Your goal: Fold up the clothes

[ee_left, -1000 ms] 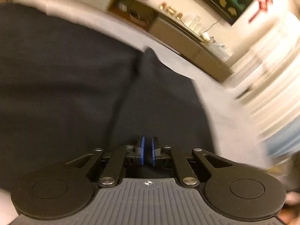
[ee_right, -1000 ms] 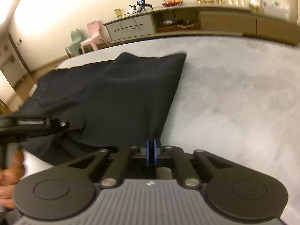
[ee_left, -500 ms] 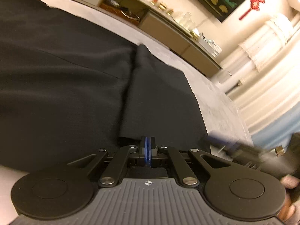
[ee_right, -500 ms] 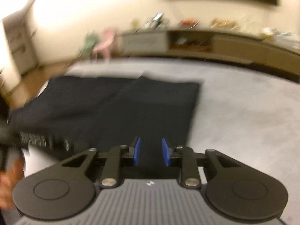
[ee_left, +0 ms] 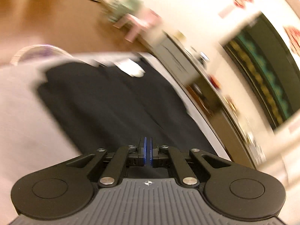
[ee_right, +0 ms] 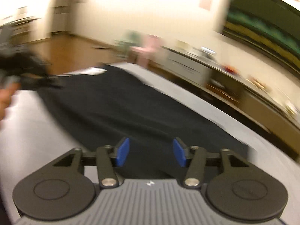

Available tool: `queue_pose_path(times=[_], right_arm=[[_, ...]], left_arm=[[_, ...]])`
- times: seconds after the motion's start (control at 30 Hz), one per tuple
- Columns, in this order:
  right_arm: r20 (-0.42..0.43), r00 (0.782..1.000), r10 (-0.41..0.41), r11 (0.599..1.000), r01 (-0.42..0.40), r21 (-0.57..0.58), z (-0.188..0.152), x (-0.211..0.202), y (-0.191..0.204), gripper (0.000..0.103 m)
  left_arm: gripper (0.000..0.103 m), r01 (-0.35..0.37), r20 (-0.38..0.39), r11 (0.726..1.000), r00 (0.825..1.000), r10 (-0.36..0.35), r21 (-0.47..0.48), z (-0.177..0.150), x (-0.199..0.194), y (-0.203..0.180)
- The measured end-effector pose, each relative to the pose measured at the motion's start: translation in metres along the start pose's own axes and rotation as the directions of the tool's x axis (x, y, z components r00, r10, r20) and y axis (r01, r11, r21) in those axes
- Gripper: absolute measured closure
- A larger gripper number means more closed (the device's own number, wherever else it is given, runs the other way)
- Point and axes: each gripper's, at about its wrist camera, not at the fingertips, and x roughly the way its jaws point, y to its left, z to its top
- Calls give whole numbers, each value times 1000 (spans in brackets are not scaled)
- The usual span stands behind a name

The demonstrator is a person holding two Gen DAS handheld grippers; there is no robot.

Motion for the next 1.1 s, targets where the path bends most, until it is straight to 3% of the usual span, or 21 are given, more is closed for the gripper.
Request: queue_pose_path(times=[0.1, 0.2, 0.3, 0.37, 0.43, 0.47, 0.5, 0.57, 0.63, 0.73, 0.8, 0.83, 0.87, 0.9, 0.97, 1.0, 1.07, 1.1], right_arm=[[29, 993, 110, 982, -104, -160, 37, 37, 70, 49], [-9, 976, 219, 943, -214, -255, 66, 87, 125, 49], [-54, 954, 294, 902, -296, -314, 89, 130, 169, 49], [-87, 945, 316, 887, -326, -327, 97, 153, 185, 52], [-120, 939, 322, 879, -344, -330, 93, 166, 187, 64], [-115, 939, 323, 884, -343, -319, 96, 169, 184, 88], [-115, 943, 313, 890, -334, -309, 98, 172, 182, 100], [-85, 949, 305, 905, -316, -285, 95, 166, 169, 101], [-71, 963, 260, 927, -269, -260, 97, 159, 156, 101], [-41, 953, 300, 935, -302, -186, 106, 146, 141, 101], [-38, 938, 343, 928, -345, -141, 108, 138, 136, 101], [-46, 934, 354, 925, -357, -129, 108, 136, 134, 101], [-57, 931, 361, 923, -366, -123, 107, 136, 132, 101], [-67, 931, 358, 923, -364, -128, 107, 139, 130, 101], [-81, 935, 346, 927, -354, -123, 106, 135, 119, 99], [-85, 935, 343, 930, -351, -112, 108, 131, 109, 92], [-81, 935, 346, 934, -352, -68, 116, 121, 78, 88], [-69, 944, 323, 945, -326, -40, 122, 114, 60, 88]], left_arm=[[98, -26, 55, 988, 998, 35, -153, 31, -10, 47], [98, -20, 86, 969, 995, 42, -245, 52, -17, 73], [79, -29, 58, 962, 997, 46, -271, 59, -5, 85], [61, -14, 17, 963, 1000, 19, -269, 59, 2, 89], [55, 7, -23, 967, 1000, -13, -254, 59, 11, 89], [53, 19, -42, 971, 999, -30, -237, 59, 17, 89], [50, 31, -54, 974, 998, -44, -224, 59, 22, 87], [32, 43, -61, 977, 996, -57, -210, 56, 30, 84], [21, 69, -57, 974, 995, -83, -216, 54, 37, 81], [15, 126, -61, 964, 988, -144, -236, 55, 52, 78], [18, 152, -79, 957, 981, -176, -247, 55, 72, 76], [34, 137, -82, 959, 983, -162, -249, 56, 79, 75], [84, 113, -86, 961, 987, -139, -251, 56, 86, 73], [98, 90, -90, 963, 989, -116, -252, 57, 92, 72], [98, 26, -71, 969, 997, -44, -247, 59, 97, 69], [98, -3, -56, 976, 998, -9, -218, 60, 97, 63], [98, -48, -15, 991, 999, 46, -124, 62, 94, 41], [98, -62, 14, 996, 998, 63, -63, 60, 93, 27]])
